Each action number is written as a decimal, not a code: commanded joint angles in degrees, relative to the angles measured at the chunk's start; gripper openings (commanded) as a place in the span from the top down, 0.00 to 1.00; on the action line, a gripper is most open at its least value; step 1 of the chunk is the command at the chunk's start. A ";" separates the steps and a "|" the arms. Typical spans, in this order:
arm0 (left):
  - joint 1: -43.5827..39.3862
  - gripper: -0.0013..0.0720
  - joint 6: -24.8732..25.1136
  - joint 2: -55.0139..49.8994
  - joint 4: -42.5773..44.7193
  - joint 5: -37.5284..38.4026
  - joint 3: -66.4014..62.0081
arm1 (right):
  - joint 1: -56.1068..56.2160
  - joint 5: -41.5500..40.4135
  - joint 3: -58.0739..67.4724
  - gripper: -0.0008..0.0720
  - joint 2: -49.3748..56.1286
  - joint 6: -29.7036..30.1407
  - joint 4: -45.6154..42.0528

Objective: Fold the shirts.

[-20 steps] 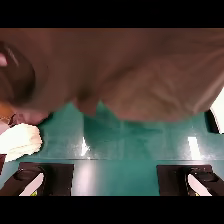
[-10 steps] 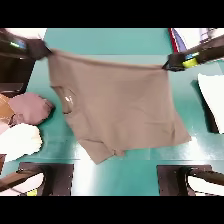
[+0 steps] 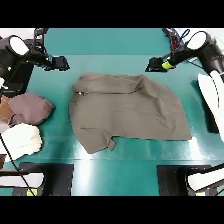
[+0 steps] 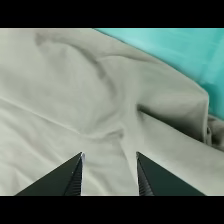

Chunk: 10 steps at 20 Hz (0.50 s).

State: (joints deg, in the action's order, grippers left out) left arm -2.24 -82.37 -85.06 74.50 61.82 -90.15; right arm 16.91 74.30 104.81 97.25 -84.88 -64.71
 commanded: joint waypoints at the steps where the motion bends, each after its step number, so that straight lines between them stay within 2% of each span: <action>1: 1.38 0.24 0.35 1.16 0.07 9.70 0.02 | -2.43 6.27 0.37 0.46 -1.60 3.56 5.90; 4: 1.92 0.24 0.31 7.54 -0.13 11.43 10.93 | -4.85 8.26 -10.40 0.46 -10.54 4.63 6.71; 10: 1.92 0.24 -0.87 24.39 -5.77 8.70 43.21 | -7.80 3.54 -29.14 0.46 -27.06 5.44 6.64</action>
State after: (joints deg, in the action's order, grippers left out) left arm -0.40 -82.28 -67.46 71.37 71.20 -59.99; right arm 10.17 79.50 82.87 76.69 -79.96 -58.57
